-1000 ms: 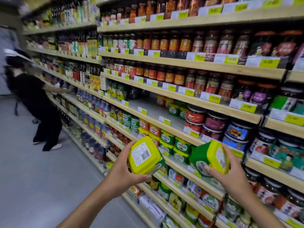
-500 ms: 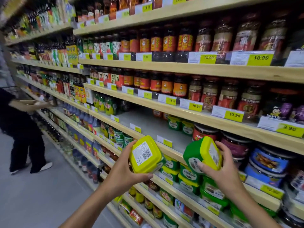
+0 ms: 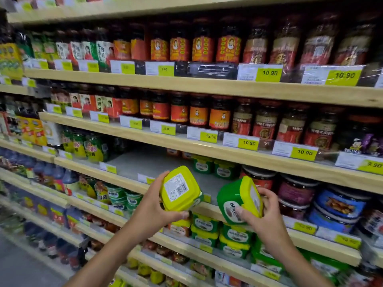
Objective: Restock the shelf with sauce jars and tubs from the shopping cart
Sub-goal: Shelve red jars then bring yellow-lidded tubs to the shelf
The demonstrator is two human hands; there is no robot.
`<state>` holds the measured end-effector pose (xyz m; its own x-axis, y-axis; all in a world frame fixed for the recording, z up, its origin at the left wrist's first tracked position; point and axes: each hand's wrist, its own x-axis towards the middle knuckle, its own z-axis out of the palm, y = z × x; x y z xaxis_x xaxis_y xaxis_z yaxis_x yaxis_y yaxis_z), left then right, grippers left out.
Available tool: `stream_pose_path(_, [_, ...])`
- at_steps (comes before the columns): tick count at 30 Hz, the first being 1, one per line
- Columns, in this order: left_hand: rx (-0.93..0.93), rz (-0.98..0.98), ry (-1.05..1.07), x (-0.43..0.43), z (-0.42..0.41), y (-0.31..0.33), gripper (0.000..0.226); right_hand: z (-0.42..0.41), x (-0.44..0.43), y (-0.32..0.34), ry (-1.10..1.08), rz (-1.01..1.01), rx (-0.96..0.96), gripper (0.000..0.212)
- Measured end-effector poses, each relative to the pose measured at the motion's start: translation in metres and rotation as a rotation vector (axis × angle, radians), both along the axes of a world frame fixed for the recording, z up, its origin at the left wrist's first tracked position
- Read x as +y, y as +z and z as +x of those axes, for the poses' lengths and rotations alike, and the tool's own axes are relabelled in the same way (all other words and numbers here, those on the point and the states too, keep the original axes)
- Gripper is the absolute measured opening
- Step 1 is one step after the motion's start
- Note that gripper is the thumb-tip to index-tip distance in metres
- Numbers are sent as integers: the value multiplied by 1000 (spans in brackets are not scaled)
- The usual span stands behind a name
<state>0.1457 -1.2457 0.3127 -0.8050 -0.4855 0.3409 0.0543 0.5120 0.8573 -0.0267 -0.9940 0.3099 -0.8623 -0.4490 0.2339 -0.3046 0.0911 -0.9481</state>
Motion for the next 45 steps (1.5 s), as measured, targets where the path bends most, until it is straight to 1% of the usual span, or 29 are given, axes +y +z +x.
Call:
stream_pose_path(3, [-20,-21,-69,-39,-11,6,116,13,-27,0,-80,-73,-60,107])
stream_pose_path(4, [-28,-27,-97,-51,-15,9,112,19,-35,0,-102,-81,-74,106])
stream_pose_path(6, [-41,-18,-153,-74,-23,13,106,30,-50,3,-136,-77,-90,95])
stream_pose_path(9, [-54,3,-235,-99,-39,19,100,40,-68,5,-232,-45,-70,89])
stream_pose_path(12, [-64,-18,-282,-116,-57,26,93,47,-82,9,-300,-3,-26,71])
stream_pose_path(13, [-63,-30,-290,-121,-64,29,93,47,-85,10,-313,15,-4,69])
stream_pose_path(16, [-77,-91,-294,-131,-82,33,94,44,-95,14,-359,70,41,74])
stream_pose_path(20, [-98,-155,-320,-141,-101,32,88,34,-108,20,-408,128,88,84])
stream_pose_path(23, [-125,-184,-331,-149,-113,26,80,22,-118,21,-412,157,121,93])
stream_pose_path(26, [-147,-193,-339,-160,-125,21,70,8,-132,20,-425,251,173,107])
stream_pose_path(29, [-195,-247,-370,-167,-137,22,64,-6,-145,19,-430,310,236,102])
stream_pose_path(34, [-299,-315,-465,-179,-155,17,78,-27,-159,24,-378,364,334,94])
stream_pose_path(36, [-336,-341,-495,-181,-160,17,81,-39,-163,26,-332,426,340,91])
stream_pose_path(39, [-357,-337,-521,-182,-165,14,87,-55,-164,27,-266,557,326,92])
stream_pose_path(45, [-356,-318,-564,-190,-174,8,82,-76,-162,28,-163,807,281,110])
